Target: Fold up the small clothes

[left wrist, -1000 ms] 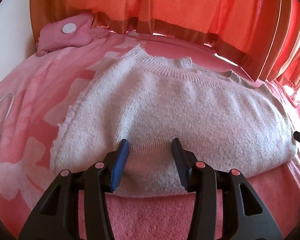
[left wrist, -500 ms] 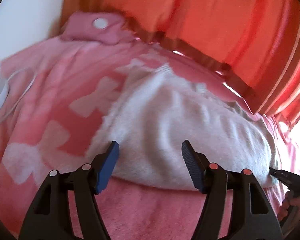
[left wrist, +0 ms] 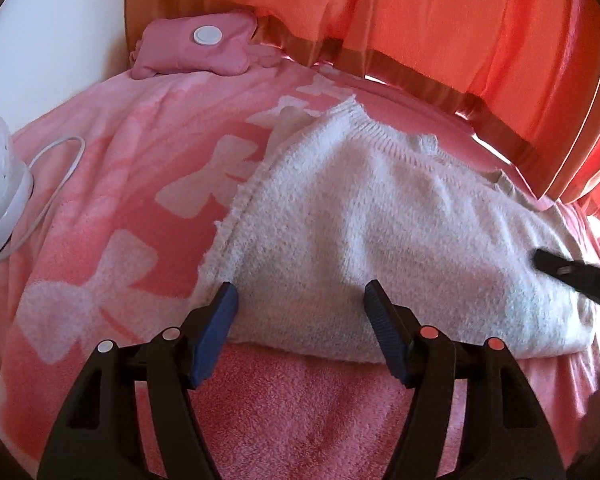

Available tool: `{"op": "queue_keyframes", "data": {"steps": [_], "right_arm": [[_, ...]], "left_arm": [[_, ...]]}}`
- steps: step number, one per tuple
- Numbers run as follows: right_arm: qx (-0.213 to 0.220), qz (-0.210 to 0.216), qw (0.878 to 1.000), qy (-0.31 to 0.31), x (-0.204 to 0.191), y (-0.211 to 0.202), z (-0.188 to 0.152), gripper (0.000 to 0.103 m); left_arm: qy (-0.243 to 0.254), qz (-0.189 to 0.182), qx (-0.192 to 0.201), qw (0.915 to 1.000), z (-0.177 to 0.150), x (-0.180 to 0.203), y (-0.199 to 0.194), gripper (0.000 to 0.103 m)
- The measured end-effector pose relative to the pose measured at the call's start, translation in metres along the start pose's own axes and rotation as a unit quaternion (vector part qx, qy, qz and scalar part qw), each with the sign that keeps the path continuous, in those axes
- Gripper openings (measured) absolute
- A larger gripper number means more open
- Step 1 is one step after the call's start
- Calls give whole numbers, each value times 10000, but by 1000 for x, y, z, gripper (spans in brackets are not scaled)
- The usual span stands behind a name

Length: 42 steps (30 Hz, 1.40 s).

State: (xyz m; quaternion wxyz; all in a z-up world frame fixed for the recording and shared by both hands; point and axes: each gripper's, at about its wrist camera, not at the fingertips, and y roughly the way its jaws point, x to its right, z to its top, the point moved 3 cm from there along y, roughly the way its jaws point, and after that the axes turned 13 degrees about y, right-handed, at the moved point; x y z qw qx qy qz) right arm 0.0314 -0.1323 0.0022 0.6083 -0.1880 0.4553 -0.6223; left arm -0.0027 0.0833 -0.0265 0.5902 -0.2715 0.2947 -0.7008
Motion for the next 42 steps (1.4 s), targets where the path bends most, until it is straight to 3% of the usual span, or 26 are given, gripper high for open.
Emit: {"op": "queue_keyframes", "data": {"steps": [1,3,5,8,12,15,19,21,26,30,33,36,40,42], "right_arm": [[-244,-133,9996,-63,-3,21,-7,14],[13,-252,9992,-307,-8,30,-9,13],[-35,-431,9975,-562,-18,25,-4,14],[-39,-62,9993,-360,-20,7,15,14],[119,-36,9996,-237,-12,-2,36,14],[75,-106,9998,-148,-2,6,39,14],[-328,-218,9992,32,12,42,35,14],[-229,-194,9995,-34,11,46,37,13],[-175,177,9995,184,1,37,60,14],[-467,-29,9989,26,-10,80,69,14],[-270,-180,9990,-321,-22,87,74,13],[-360,-347,9973,-541,-29,80,77,13],[-312,265,9987,-296,-3,30,65,14],[-292,338,9989,-153,19,11,53,15]], "left_arm": [[18,4,-13,10000,0,0,0,65],[6,-33,-15,10000,0,0,0,67],[-83,-133,-2,9999,0,-2,-2,70],[-384,-269,45,9989,2,-7,-5,75],[-890,-345,249,9951,3,-19,-15,76],[-1145,-9,458,9924,3,-30,-24,86],[-1530,-100,95,9881,-3,-43,-9,87],[-1699,-195,-96,9852,-8,-45,-1,87],[-1764,-281,-144,9838,-11,-42,1,87],[-1743,-268,-211,9841,-12,-36,4,88],[-1671,-257,-242,9853,-9,-31,9,90],[-1636,-180,-263,9860,-6,-26,14,94],[-1792,-218,-259,9832,-2,-27,19,98],[-1863,-325,-203,9817,0,-29,20,98]]}}
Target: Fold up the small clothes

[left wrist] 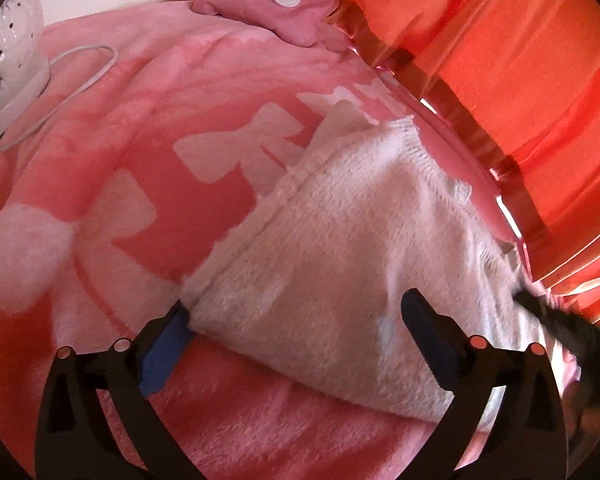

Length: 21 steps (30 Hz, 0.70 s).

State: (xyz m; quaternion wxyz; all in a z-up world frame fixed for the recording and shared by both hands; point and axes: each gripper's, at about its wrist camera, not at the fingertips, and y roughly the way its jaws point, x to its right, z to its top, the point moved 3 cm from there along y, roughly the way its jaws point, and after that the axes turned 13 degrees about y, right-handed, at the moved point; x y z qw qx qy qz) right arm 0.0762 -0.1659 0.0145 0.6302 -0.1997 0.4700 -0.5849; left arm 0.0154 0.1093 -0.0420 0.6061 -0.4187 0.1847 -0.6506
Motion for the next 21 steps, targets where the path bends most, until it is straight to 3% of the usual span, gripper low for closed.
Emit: {"op": "queue_keyframes", "data": {"steps": [2,5,8,12,15,18,21], "right_arm": [[-30,12,9998,214,27,-14,-18,15],[-89,-7,9981,614,63,-18,-43,16],[-105,283,9951,938,81,-21,-55,16],[-146,382,9941,1003,81,-17,-52,17],[-148,625,9900,1257,87,-23,-48,19],[170,865,9817,1687,105,-41,-43,24],[743,1063,9610,2441,145,-69,-39,29]], "left_arm": [[-37,-141,44,9999,1,-2,-1,90],[-27,-306,188,9993,4,-3,-5,36],[314,-255,371,9985,10,13,-15,20],[979,-458,915,9899,28,63,-57,13],[1567,-992,1344,9734,40,136,-99,12],[2218,-1417,1421,9542,32,211,-110,11],[2801,-1647,1111,9392,0,275,-88,11]]}}
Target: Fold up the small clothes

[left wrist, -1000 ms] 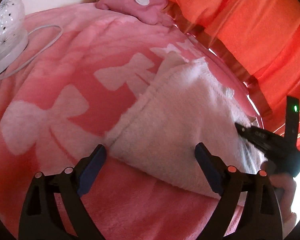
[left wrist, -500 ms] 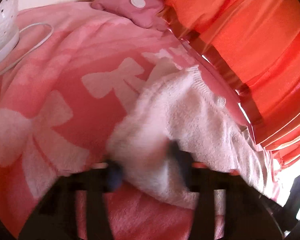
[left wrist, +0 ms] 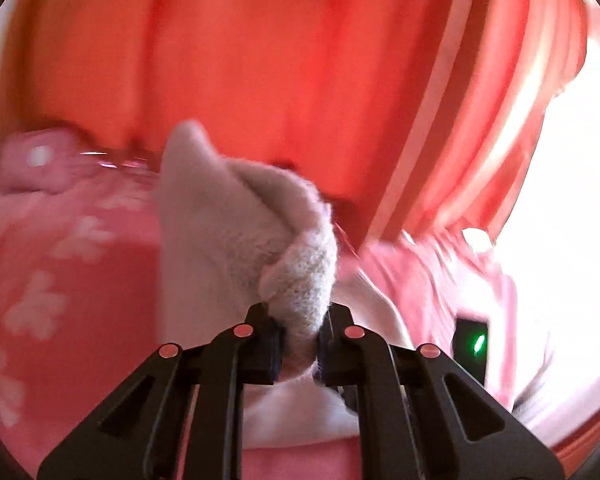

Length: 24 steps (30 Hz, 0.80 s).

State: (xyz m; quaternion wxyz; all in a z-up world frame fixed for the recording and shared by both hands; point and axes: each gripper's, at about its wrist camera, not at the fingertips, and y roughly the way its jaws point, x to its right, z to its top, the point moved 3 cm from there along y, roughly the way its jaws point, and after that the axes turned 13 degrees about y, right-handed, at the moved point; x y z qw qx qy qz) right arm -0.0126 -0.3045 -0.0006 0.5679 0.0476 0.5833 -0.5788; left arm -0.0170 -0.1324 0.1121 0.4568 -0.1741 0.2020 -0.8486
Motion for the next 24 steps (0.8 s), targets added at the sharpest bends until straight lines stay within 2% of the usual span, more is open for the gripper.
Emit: {"op": "queue_keyframes", "data": {"steps": [3,6,7,9,10,11,12,13,14,16,20,24], "right_arm": [[402,104,9975,580,29,-26,18,31],[623,0,9941,885,51,-39,28,34],[677,-8,9927,998,58,-43,31,35],[677,84,9921,1050,63,-48,33,38],[637,149,9930,980,61,-48,32,43],[602,194,9938,911,58,-48,31,49],[569,247,9945,841,55,-47,30,52],[517,342,9950,784,53,-47,29,59],[470,431,9950,772,51,-47,28,65],[337,616,9947,755,46,-45,25,68],[17,488,9964,699,37,-31,22,71],[-177,495,9966,628,26,-19,20,71]], "left_arm": [[223,-255,-576,9978,-29,41,48,11],[243,-362,-1311,9904,-74,57,93,12],[268,-342,-1330,9902,-83,58,96,13],[490,-251,-1077,9927,-86,60,84,19],[576,-224,-1020,9929,-84,61,77,22],[646,-249,-953,9930,-81,60,65,34],[683,-247,-879,9935,-79,58,54,55],[706,-153,-810,9941,-77,53,43,68],[747,87,-702,9947,-76,47,28,84],[839,320,-603,9941,-76,37,13,87],[1143,1030,-1193,9809,-101,6,25,89],[924,1109,-1557,9772,-125,-12,41,89]]}}
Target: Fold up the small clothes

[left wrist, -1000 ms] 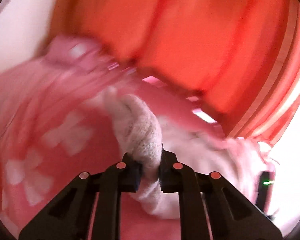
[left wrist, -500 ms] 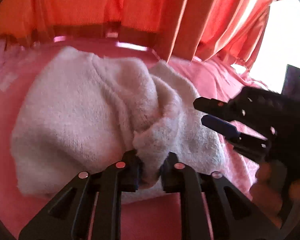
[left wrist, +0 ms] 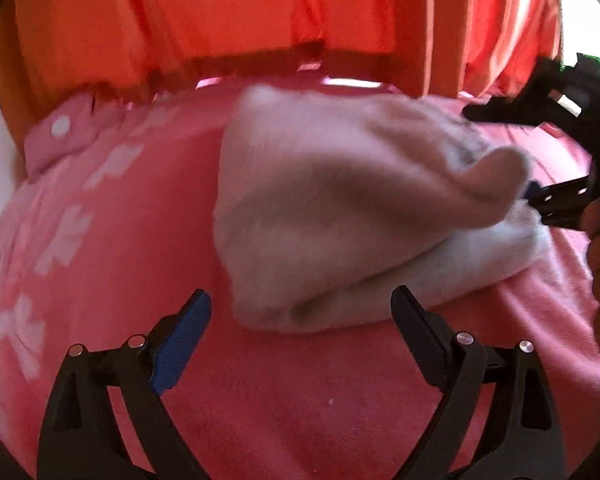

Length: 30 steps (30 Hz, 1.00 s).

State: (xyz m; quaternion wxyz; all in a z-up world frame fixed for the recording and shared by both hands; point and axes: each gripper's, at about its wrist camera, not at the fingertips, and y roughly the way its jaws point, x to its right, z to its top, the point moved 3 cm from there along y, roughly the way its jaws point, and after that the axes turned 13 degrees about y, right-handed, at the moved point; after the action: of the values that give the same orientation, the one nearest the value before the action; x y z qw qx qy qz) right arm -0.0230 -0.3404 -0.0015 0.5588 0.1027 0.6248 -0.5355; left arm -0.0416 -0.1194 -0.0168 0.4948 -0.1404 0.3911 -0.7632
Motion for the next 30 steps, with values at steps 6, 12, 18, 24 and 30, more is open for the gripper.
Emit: {"op": "queue_keyframes", "data": {"steps": [6,12,18,24,30], "right_arm": [[-93,-516,9973,-519,-22,33,-9,71],[1055,1659,9712,-1348,-63,-55,-17,18],[363,-1193,9922,-40,36,-7,10,19],[579,-403,9970,319,44,-32,17,32],[467,-150,9976,491,43,-31,17,64]], "left_arm": [[-636,-212,-293,9973,-13,-19,18,59],[-964,-521,-354,9933,-12,-23,14,13],[-833,-354,-471,9948,-11,-14,20,12],[-865,-295,-524,9944,-10,-14,20,13],[-934,-359,-464,9939,-13,-15,14,16]]}}
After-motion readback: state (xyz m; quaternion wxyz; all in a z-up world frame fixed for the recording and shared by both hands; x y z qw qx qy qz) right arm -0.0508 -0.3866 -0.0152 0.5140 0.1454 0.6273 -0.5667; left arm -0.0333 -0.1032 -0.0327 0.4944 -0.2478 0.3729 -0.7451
